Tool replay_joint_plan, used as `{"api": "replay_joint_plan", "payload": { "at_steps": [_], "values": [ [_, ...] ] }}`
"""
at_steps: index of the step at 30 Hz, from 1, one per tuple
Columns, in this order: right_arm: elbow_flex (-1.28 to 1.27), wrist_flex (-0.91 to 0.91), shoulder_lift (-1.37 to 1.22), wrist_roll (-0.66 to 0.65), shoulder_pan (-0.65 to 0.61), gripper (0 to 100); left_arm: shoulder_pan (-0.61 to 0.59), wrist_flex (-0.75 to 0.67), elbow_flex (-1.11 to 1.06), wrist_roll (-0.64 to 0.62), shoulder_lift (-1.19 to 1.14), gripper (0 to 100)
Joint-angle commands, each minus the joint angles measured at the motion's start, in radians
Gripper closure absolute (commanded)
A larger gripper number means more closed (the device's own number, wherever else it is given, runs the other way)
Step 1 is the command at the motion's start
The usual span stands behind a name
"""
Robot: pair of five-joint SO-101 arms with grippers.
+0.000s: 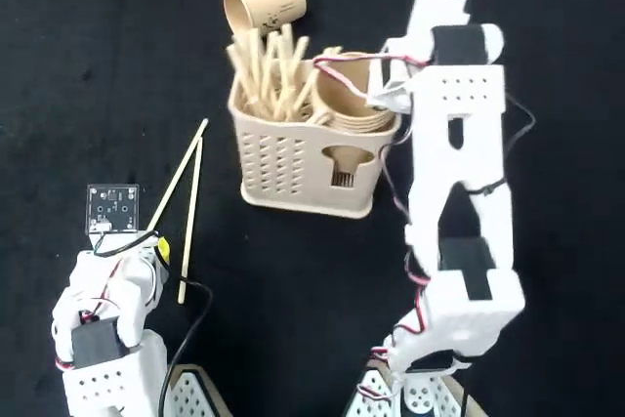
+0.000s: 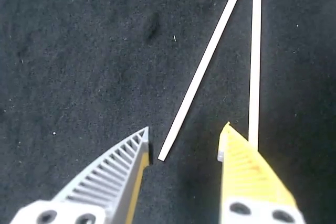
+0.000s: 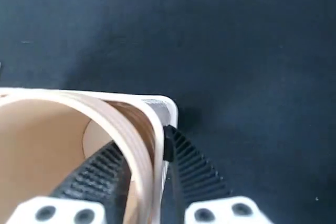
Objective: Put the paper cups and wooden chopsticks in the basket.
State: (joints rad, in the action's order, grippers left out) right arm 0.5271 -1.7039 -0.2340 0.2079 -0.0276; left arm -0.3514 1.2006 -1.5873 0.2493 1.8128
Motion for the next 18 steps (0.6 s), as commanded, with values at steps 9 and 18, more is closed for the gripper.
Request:
{"api": "replay_joint_plan", "payload": {
  "at_steps": [9, 18],
  "values": [
    [0.105, -0.063, -0.018, -0.135, 0.072, 79.2, 0.002, 0.002, 0.002, 0.005, 0.006, 78],
    [0.050, -0.063, 0.243, -0.137, 0.071, 67.7, -0.002, -0.012, 0.041, -0.002, -0.002, 78]
  ]
}}
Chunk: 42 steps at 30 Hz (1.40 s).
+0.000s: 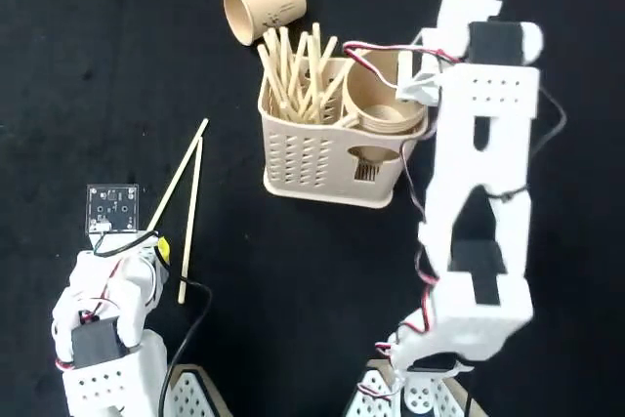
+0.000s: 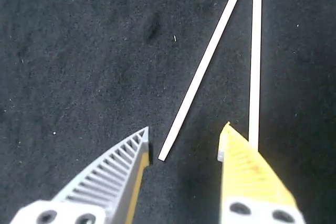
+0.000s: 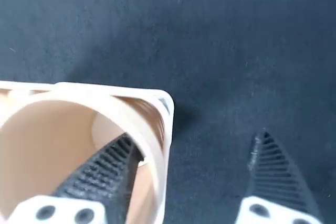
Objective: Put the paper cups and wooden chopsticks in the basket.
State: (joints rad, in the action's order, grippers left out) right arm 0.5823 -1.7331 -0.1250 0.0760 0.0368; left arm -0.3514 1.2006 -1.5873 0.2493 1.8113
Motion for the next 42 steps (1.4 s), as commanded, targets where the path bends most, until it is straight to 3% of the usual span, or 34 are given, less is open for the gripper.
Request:
{"api": "replay_joint_plan", "payload": {
  "at_steps": [1, 9, 13, 17, 22, 29, 34, 37, 42],
  "values": [
    [-0.019, -0.034, 0.176, -0.005, 0.014, 67.7, -0.005, -0.006, 0.071, -0.002, -0.002, 78],
    [-0.088, -0.034, 0.507, -0.005, 0.000, 68.1, 0.039, -0.038, 0.294, 0.003, -0.229, 78],
    [-0.137, -0.032, 0.601, -0.003, 0.005, 81.3, 0.133, -0.046, 0.487, 0.012, -0.559, 78],
    [-0.199, -0.025, 0.682, -0.003, 0.066, 98.8, 0.246, -0.023, 0.702, 0.120, -0.948, 78],
    [-0.343, -0.014, 0.805, -0.006, 0.239, 96.3, 0.283, 0.054, 0.998, 0.181, -1.355, 74],
    [-0.820, 0.061, 1.023, -0.272, 0.282, 96.3, 0.283, 0.103, 1.342, 0.187, -1.775, 74],
    [-1.253, 0.270, 1.288, -0.396, 0.345, 96.3, 0.259, 0.101, 1.495, 0.239, -1.993, 74],
    [-1.486, 0.437, 1.492, -0.491, 0.451, 96.3, 0.225, 0.103, 1.558, 0.255, -2.090, 74],
    [-1.794, 0.545, 1.816, -0.496, 0.482, 96.3, 0.185, 0.103, 1.601, 0.258, -2.200, 74]
  ]
}}
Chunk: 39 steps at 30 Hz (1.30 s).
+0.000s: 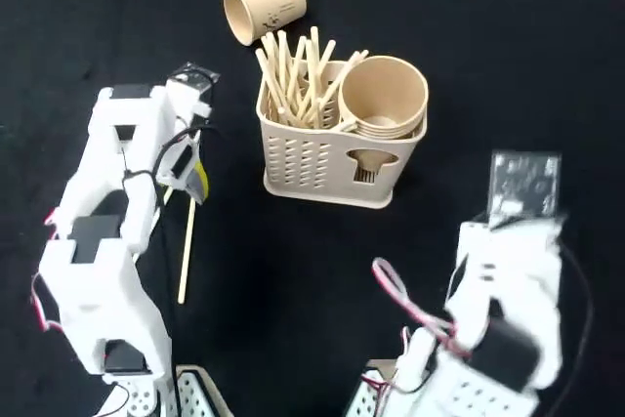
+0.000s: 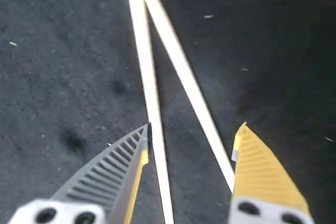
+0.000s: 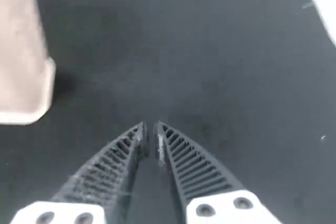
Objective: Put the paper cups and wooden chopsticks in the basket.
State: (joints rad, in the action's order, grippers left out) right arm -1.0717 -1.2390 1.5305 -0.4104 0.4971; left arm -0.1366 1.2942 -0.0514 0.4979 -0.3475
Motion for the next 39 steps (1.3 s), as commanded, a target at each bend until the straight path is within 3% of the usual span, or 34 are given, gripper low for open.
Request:
{"api": "replay_joint_plan", "payload": {
  "at_steps": [1, 13, 17, 25, 31, 35, 39],
  "values": [
    [-0.183, 0.044, 0.205, -0.009, 0.021, 96.3, -0.031, 0.009, 0.061, 0.009, -0.049, 74],
    [-0.553, 0.057, 0.328, -0.015, -0.044, 96.3, 0.050, 0.011, -0.041, 0.063, -0.051, 98],
    [-0.567, 0.069, 0.328, -0.011, -0.048, 96.3, 0.064, 0.034, -0.048, 0.063, -0.049, 97],
    [-0.572, 0.069, 0.328, -0.011, -0.044, 96.3, 0.056, 0.249, 0.107, 0.061, -0.040, 97],
    [-0.573, 0.069, 0.328, -0.011, -0.046, 96.3, 0.068, 0.330, 0.125, 0.060, 0.138, 97],
    [-0.573, 0.069, 0.328, -0.011, -0.046, 96.3, 0.064, 0.330, 0.038, 0.061, 0.282, 97],
    [-0.573, 0.069, 0.328, -0.011, -0.048, 96.3, 0.053, 0.207, -0.084, 0.060, 0.288, 97]
  ]
}}
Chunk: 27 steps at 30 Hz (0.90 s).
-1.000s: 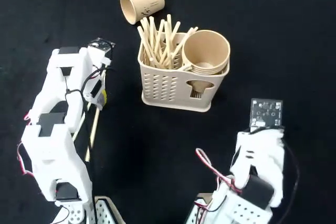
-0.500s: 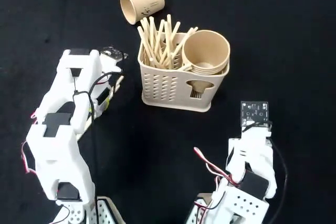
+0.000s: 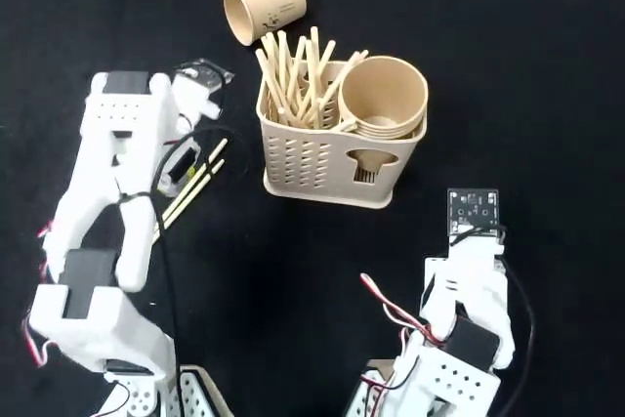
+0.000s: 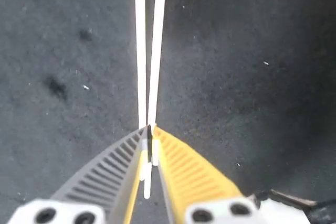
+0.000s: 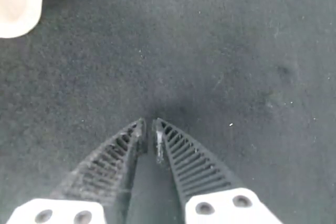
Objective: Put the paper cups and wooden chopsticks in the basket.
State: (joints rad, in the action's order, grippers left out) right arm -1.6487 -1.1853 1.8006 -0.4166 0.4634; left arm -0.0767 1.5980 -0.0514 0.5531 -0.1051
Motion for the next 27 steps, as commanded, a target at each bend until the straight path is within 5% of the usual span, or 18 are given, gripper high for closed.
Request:
{"api": "replay_joint_plan", "payload": {
  "at_steps": [1, 7, 14, 19, 27],
  "values": [
    [0.004, 0.015, 0.058, -0.005, -0.014, 96.3, -0.007, -0.121, -0.104, 0.003, 0.021, 96],
    [0.004, 0.015, 0.058, -0.005, -0.014, 96.3, -0.016, -0.172, -0.062, -0.026, -0.212, 78],
    [0.004, 0.015, 0.058, -0.008, -0.014, 96.3, -0.084, -0.172, 0.093, -0.074, -0.422, 82],
    [0.004, 0.015, 0.058, -0.008, -0.014, 96.3, -0.067, -0.118, 0.096, -0.014, -0.445, 97],
    [0.002, 0.015, 0.058, -0.009, -0.014, 96.3, -0.042, -0.041, 0.101, 0.002, -0.270, 94]
  ]
}}
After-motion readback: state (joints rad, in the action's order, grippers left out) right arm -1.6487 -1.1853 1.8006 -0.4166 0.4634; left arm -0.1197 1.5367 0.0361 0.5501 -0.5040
